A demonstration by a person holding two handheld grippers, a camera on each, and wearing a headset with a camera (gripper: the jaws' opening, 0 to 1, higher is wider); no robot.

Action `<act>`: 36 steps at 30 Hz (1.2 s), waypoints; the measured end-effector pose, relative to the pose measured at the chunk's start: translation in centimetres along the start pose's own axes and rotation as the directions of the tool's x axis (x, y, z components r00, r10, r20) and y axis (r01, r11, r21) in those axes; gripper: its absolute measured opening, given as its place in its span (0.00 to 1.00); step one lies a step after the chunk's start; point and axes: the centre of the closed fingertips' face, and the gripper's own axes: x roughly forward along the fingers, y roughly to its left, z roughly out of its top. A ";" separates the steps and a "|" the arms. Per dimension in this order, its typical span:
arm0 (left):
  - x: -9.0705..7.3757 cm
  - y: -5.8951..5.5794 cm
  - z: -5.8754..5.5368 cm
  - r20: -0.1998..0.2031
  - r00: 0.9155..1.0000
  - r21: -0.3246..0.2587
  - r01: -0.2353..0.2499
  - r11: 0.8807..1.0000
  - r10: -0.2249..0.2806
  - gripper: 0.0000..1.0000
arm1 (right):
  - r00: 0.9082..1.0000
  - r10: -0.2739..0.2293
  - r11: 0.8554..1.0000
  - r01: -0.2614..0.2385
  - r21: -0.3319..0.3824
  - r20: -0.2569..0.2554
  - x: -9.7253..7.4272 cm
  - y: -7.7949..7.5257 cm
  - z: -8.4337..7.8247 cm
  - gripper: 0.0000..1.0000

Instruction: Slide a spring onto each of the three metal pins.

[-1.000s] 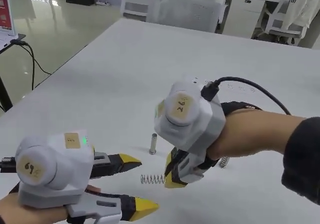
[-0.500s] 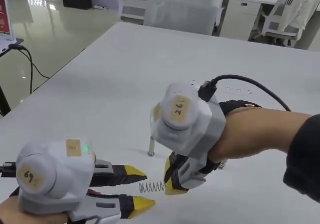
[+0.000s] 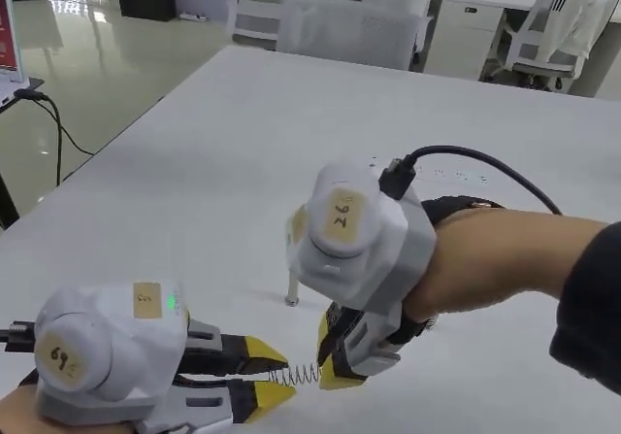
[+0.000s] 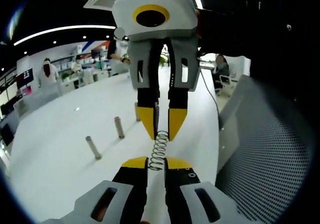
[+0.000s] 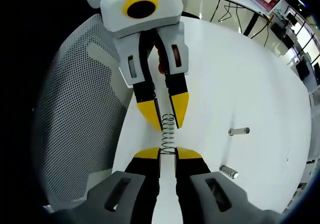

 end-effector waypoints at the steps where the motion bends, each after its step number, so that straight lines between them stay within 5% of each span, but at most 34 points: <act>1: 0.0 0.0 0.0 -0.002 1.000 0.003 0.000 1.000 0.000 0.05 | 1.000 -0.002 1.000 0.002 -0.002 0.001 -0.1 0.0 0.1 0.08; 27: 0.0 0.0 -0.1 -0.002 1.000 0.008 -0.001 1.000 0.001 0.03 | 0.993 -0.046 0.998 0.050 -0.036 0.112 -2.1 0.1 4.2 0.08; 36: 0.0 0.1 -0.2 -0.001 1.000 0.006 -0.003 1.000 0.003 0.03 | 0.992 -0.045 0.998 0.049 -0.037 0.115 -2.0 0.0 4.4 0.08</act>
